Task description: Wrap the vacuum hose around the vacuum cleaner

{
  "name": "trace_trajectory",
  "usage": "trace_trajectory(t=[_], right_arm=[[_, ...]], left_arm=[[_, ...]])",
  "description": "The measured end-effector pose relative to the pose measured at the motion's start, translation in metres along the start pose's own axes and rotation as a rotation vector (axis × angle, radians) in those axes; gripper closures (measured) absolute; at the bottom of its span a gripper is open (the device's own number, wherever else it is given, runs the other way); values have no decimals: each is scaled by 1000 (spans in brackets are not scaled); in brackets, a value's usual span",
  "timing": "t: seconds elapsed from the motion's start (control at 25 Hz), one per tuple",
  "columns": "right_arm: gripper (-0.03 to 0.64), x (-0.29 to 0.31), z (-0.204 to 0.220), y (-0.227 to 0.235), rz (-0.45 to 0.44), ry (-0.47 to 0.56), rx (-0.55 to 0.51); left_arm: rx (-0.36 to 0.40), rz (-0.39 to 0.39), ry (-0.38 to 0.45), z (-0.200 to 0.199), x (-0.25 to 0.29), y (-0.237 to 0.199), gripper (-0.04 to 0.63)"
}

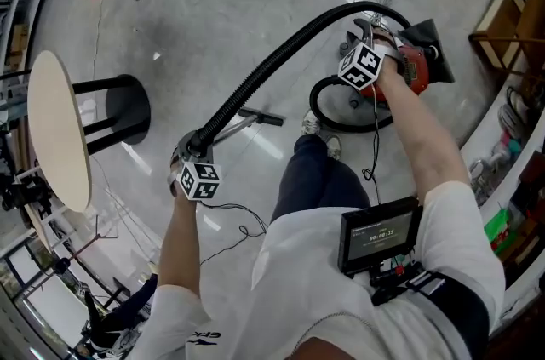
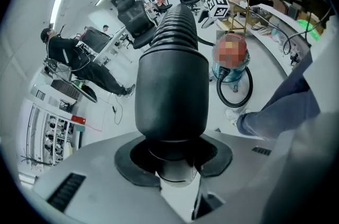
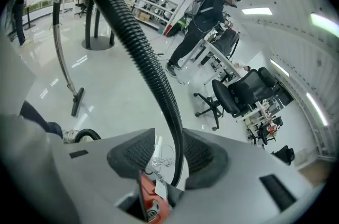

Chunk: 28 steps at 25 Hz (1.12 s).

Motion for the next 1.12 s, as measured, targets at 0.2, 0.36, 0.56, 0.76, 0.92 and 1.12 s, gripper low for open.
trace_trajectory(t=[0.2,0.36,0.56,0.76,0.92,1.12], right_arm=[[459,-13,0,-36,-49,-4,47],[459,-25,0,-93,-125,-7,75],[459,-49,-17,-179,-245,15,116],[459,-92,-54,-271,-390,103,89],[459,-129,-85,-322,-441,175,64],[459,-156,-95,-359,-432,178,93]], left_arm=[[-66,31,-20,8,-6,5,459],[-122,70,-41,19,-7,6,460],[-198,136,-47,29,-9,16,460],[-278,205,-40,28,-15,25,462],[-325,253,-25,26,-21,33,460],[-371,318,19,20,-27,50,460]])
Point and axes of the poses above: the fingertips, and each gripper's own axes: x forward along the fingers, y to its right, z out of its underside, the point moved 7 cm from there along -x, backward along the fingers, and after that the axes turned 7 degrees about -x, right-handed, at the moved point
